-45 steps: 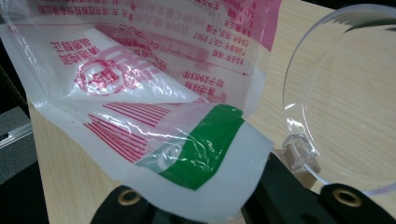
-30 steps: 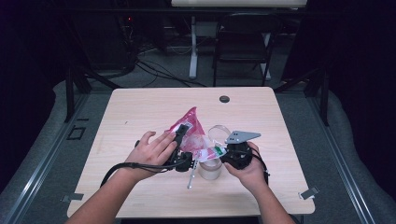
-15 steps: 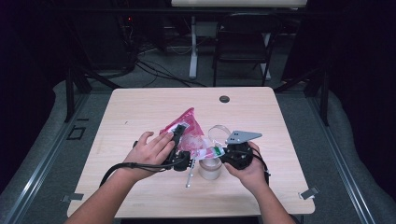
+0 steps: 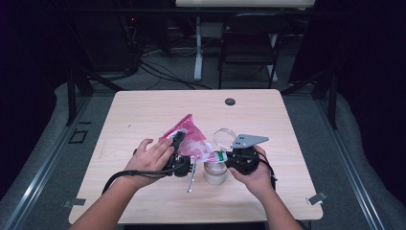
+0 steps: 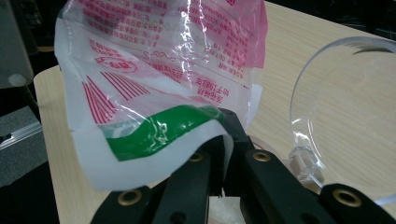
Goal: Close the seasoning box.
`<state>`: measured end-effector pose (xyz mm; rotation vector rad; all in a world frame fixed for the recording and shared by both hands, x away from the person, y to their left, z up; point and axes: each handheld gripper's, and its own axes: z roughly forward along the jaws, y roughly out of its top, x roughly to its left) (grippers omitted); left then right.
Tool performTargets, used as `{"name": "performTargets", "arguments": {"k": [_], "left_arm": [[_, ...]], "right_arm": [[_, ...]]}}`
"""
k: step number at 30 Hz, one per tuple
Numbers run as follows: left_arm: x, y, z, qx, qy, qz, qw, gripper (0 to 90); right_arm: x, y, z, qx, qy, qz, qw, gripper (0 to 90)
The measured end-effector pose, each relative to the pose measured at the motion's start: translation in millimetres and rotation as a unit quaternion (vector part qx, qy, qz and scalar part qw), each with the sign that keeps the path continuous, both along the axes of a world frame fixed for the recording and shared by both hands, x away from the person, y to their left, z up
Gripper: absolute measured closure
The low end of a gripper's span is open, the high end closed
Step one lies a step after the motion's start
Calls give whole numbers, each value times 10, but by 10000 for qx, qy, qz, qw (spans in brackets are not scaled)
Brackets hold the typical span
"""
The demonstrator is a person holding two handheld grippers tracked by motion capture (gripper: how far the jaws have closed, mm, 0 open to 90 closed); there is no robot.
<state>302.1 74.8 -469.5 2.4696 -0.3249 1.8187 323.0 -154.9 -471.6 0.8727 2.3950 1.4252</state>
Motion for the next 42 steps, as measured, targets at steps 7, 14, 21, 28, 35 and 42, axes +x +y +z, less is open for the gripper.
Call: {"name": "performTargets", "arguments": {"k": [7,14,21,28,35,42], "left_arm": [[4,64,-68,-269,177,108,9994,670],[-9,84,-125,-453,292,238,9983,684],[-11,95,-174,-571,394,296,9971,691],[-11,113,-205,-727,487,345,9956,711],[-16,128,-268,-925,659,432,9926,729],[-24,137,-312,-1119,794,527,9891,733]], "right_arm": [[-21,36,17,-26,-49,67,10000,900],[-25,52,16,-30,-66,66,10000,900],[-23,62,7,-47,-64,71,9999,900],[-22,77,-3,-68,-57,71,9999,900],[-25,96,-15,-86,-55,77,9999,900],[-25,106,-21,-126,-57,96,9999,900]]}}
